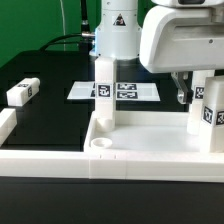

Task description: Assemble desk

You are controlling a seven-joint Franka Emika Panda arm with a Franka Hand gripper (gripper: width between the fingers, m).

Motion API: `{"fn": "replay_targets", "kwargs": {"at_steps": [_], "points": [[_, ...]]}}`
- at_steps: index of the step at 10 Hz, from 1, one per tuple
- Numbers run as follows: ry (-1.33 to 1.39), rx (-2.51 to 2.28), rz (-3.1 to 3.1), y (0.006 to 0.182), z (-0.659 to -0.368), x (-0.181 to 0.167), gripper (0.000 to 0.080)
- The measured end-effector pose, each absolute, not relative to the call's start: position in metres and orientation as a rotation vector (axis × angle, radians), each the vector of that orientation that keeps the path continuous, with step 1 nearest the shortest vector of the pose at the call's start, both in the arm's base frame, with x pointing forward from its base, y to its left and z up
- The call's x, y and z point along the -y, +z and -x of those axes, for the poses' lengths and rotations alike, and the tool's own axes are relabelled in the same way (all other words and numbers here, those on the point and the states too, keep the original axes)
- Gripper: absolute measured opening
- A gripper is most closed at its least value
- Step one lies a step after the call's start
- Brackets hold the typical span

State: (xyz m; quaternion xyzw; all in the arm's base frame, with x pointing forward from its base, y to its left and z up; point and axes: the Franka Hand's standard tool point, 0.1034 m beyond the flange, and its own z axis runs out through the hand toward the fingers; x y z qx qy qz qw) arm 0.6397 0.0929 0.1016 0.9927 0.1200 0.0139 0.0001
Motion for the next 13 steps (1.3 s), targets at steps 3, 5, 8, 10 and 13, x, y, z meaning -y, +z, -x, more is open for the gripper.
{"fn": "replay_targets", "kwargs": {"at_steps": [3, 5, 8, 10, 13], "points": [[0.042, -0.51, -3.094, 0.1014, -0.6399, -0.0901, 0.0533], [0.041, -0.488, -3.098, 0.1012, -0.6397, -0.09, 0.038], [0.041, -0.272, -3.128, 0.101, -0.6396, -0.0898, 0.0288], [0.04, -0.128, -3.138, 0.1009, -0.6396, -0.0898, 0.0288], [0.027, 0.343, -3.158, 0.1008, -0.6392, -0.0873, 0.0288]]}}
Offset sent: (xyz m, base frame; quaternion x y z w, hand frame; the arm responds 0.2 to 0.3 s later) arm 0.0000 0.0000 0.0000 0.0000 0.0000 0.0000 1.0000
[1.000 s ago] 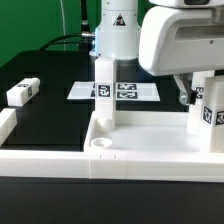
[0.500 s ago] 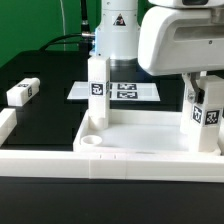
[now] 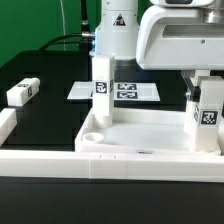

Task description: Assemble desk

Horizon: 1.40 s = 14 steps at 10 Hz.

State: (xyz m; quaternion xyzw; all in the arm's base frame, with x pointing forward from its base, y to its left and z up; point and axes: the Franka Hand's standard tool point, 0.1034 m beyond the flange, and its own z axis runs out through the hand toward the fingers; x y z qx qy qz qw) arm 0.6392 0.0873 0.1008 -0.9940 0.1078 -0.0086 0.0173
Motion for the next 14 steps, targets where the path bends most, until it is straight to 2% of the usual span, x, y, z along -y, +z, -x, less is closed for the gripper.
{"fn": "replay_targets", "kwargs": {"at_steps": [3, 10, 11, 12, 13, 14], "points": [[-0.016, -0.726, 3.021, 0.1, -0.638, -0.085, 0.0288], [-0.024, -1.153, 2.929, 0.1, -0.636, -0.059, 0.0293], [-0.024, -1.153, 2.929, 0.099, -0.636, -0.059, 0.0363], [-0.024, -1.145, 2.93, 0.101, -0.637, -0.06, 0.0363], [-0.031, -1.102, 2.939, 0.109, -0.637, -0.064, 0.0563], [-0.035, -1.04, 2.949, 0.119, -0.631, -0.063, 0.0563]]}}
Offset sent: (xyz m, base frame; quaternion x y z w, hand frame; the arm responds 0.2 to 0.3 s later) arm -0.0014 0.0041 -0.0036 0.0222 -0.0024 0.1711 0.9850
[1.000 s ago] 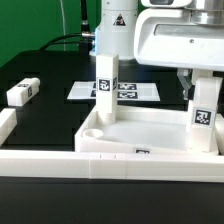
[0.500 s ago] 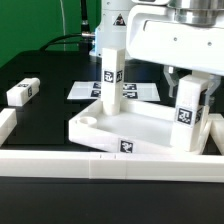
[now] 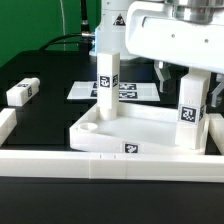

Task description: Assemble desk

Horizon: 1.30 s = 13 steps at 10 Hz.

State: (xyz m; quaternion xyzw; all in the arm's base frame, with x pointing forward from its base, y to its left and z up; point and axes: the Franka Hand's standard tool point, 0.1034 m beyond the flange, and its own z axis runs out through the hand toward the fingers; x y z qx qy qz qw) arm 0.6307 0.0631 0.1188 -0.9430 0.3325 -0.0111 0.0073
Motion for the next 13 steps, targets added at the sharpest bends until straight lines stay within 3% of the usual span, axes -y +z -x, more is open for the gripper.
{"fn": "replay_targets", "kwargs": {"at_steps": [1, 3, 5, 13], "points": [[-0.032, -0.994, 2.95, 0.129, -0.621, -0.056, 0.0631], [-0.041, -0.907, 2.96, 0.149, -0.608, -0.031, 0.0647], [-0.051, -0.939, 2.953, 0.151, -0.61, 0.014, 0.0649], [-0.051, -0.927, 2.955, 0.151, -0.61, 0.007, 0.0648]]}}
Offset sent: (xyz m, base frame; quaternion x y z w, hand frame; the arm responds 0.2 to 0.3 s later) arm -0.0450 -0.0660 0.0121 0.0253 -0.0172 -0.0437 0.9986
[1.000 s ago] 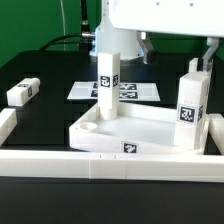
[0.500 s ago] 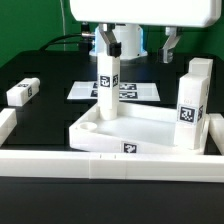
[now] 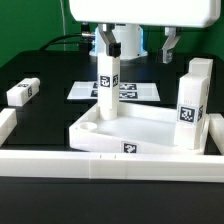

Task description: Assemble desk

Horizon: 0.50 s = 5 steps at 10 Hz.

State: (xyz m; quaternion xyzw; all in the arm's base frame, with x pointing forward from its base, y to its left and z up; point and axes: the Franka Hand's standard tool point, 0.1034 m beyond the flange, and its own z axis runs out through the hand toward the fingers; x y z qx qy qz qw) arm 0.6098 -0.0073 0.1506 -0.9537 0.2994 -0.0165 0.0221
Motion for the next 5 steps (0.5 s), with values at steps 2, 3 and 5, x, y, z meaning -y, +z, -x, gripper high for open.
{"fn": "replay_targets", "kwargs": {"at_steps": [2, 3, 5], "points": [[-0.074, -0.842, 2.982, 0.146, -0.595, 0.018, 0.0649], [-0.076, -0.773, 2.999, 0.144, -0.583, 0.031, 0.0649], [-0.085, -0.656, 3.018, 0.142, -0.565, 0.079, 0.0649]]}}
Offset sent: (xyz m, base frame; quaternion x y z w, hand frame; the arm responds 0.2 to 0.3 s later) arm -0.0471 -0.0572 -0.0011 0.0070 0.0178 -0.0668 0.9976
